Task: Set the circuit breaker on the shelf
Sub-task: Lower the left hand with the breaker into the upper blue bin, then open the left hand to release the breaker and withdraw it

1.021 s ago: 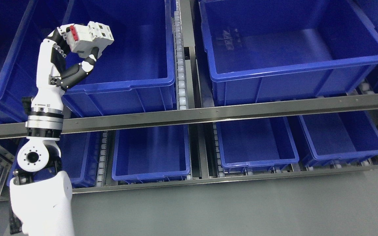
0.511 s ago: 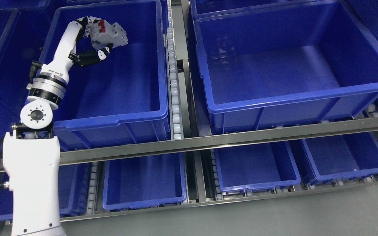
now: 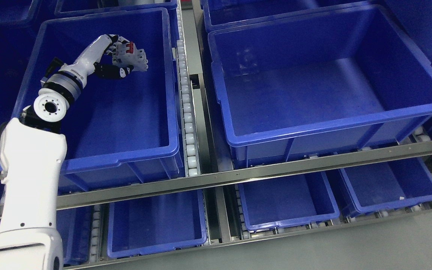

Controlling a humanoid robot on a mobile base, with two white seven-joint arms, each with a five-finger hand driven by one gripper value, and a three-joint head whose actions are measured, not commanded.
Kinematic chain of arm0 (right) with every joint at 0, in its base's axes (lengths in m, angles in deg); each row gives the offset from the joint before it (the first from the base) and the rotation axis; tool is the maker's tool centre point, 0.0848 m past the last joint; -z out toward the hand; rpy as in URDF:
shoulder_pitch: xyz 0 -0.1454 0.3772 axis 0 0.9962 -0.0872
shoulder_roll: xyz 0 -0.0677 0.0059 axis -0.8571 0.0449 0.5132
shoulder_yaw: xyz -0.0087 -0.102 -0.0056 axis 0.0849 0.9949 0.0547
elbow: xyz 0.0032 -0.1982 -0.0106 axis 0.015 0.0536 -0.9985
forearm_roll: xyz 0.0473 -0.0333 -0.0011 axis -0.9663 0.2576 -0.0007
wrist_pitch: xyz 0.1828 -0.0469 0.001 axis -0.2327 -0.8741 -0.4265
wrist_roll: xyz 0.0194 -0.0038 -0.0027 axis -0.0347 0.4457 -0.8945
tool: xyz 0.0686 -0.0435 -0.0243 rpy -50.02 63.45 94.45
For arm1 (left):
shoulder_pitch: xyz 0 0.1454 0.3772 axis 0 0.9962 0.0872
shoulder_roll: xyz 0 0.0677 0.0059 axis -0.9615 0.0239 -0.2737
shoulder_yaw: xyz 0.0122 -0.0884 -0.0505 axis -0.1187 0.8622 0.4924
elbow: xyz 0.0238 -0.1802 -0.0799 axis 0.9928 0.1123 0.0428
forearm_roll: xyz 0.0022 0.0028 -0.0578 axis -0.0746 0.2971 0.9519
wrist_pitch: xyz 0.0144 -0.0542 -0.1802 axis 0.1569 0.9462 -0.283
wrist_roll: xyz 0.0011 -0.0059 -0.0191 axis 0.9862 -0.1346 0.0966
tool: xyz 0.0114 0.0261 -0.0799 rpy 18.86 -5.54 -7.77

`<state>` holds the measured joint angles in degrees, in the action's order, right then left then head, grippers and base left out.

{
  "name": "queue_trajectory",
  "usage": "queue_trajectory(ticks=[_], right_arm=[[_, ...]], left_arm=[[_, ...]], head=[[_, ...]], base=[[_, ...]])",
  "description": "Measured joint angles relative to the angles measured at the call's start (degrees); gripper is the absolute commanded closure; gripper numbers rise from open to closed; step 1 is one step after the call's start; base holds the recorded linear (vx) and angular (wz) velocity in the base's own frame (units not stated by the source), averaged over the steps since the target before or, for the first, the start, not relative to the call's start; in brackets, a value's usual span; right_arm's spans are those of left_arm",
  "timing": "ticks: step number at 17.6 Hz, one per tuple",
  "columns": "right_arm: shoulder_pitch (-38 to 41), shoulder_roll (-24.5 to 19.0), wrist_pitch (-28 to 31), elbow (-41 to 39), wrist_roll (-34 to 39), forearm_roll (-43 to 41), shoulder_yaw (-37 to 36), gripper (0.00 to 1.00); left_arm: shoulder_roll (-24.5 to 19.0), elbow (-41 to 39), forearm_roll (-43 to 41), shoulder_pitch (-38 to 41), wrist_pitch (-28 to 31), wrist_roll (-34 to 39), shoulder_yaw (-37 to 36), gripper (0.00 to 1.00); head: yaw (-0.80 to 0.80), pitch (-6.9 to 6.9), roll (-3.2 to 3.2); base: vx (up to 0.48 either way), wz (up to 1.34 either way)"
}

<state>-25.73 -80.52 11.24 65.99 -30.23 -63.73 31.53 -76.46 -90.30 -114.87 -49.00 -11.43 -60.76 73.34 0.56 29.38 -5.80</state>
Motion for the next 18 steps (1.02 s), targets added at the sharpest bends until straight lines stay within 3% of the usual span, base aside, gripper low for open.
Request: queue_trajectory(ticks=[3,11,18], right_arm=[[0.00,0.00,0.00,0.00,-0.05,0.00,0.00,0.00],[0.00,0.00,0.00,0.00,-0.10,0.00,0.00,0.00],[-0.01,0.00,0.00,0.00,-0.28,-0.01,0.00,0.00]], left_arm=[[-0.52,5.14,-0.89,-1.78,-0.05,-0.34,-2.23,0.74],[-1.01,14.84,-1.79,-4.99,1.79,-0.08,-6.71,0.29],[-1.23,18.55,-1.87,-6.81,2.01,2.26,-8.04,0.04]], head=[[0.00,0.00,0.00],[0.00,0.00,0.00],[0.00,0.00,0.00]], base=[[0.017,-0.02],[-0.001,0.00],[0.000,0.00]])
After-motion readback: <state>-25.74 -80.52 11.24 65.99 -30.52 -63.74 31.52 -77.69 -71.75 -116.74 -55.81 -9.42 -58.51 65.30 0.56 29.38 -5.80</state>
